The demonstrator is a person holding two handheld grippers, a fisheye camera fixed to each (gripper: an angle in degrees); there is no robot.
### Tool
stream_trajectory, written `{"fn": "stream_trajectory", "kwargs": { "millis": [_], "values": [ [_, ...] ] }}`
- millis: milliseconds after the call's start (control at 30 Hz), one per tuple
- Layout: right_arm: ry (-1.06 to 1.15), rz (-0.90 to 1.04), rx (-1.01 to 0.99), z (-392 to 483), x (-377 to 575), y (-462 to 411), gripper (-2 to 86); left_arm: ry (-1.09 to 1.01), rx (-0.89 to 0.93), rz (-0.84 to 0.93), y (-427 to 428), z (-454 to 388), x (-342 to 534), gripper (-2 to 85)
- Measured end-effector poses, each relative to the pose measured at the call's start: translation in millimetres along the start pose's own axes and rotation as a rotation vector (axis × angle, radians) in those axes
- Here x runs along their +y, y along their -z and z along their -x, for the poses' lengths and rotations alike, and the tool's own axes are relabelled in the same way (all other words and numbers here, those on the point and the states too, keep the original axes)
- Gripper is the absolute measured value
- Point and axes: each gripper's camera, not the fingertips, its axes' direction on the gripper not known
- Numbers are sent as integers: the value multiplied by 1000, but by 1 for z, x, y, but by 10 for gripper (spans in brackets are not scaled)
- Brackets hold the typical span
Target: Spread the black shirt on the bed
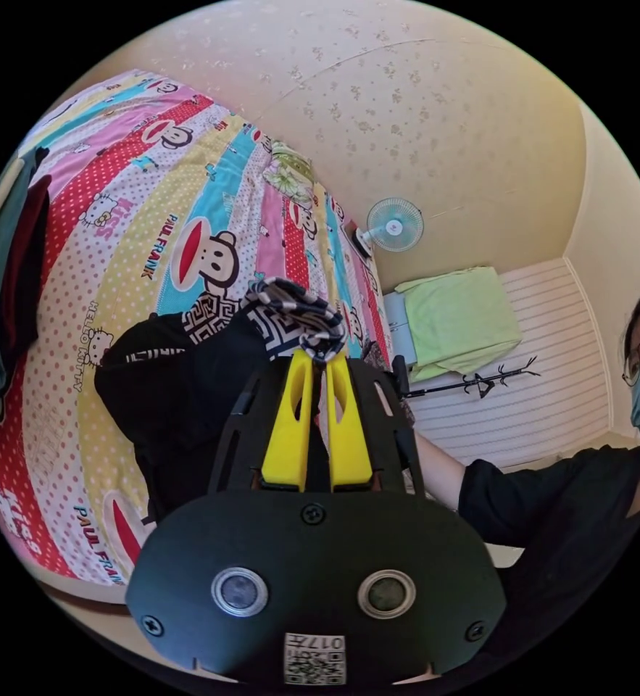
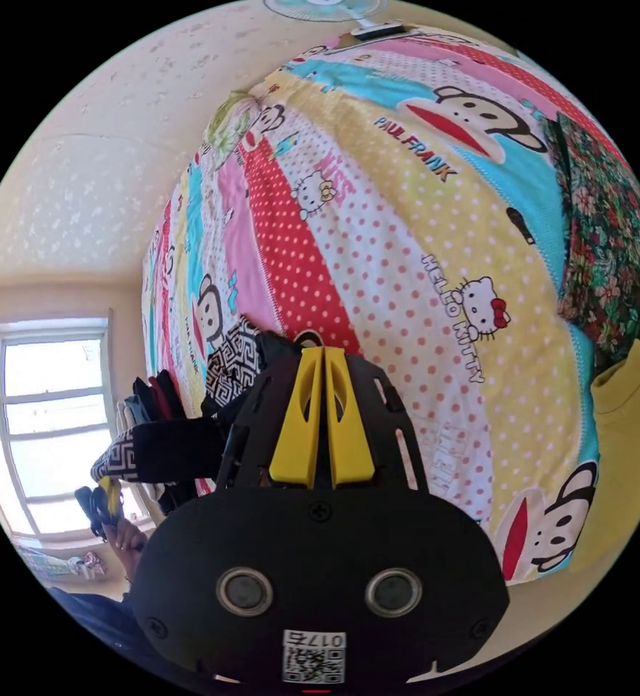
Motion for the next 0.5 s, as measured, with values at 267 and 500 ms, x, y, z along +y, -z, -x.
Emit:
{"fn": "stream_trajectory", "kwargs": {
  "millis": [267,500],
  "values": [
    [9,-5,-131,-16,35,0,3,-120,-56,9,-31,-34,-31,39],
    [-102,36,-237,-62,105,-1,7,-295,-22,440,-183,-75,-40,109]
  ]
}}
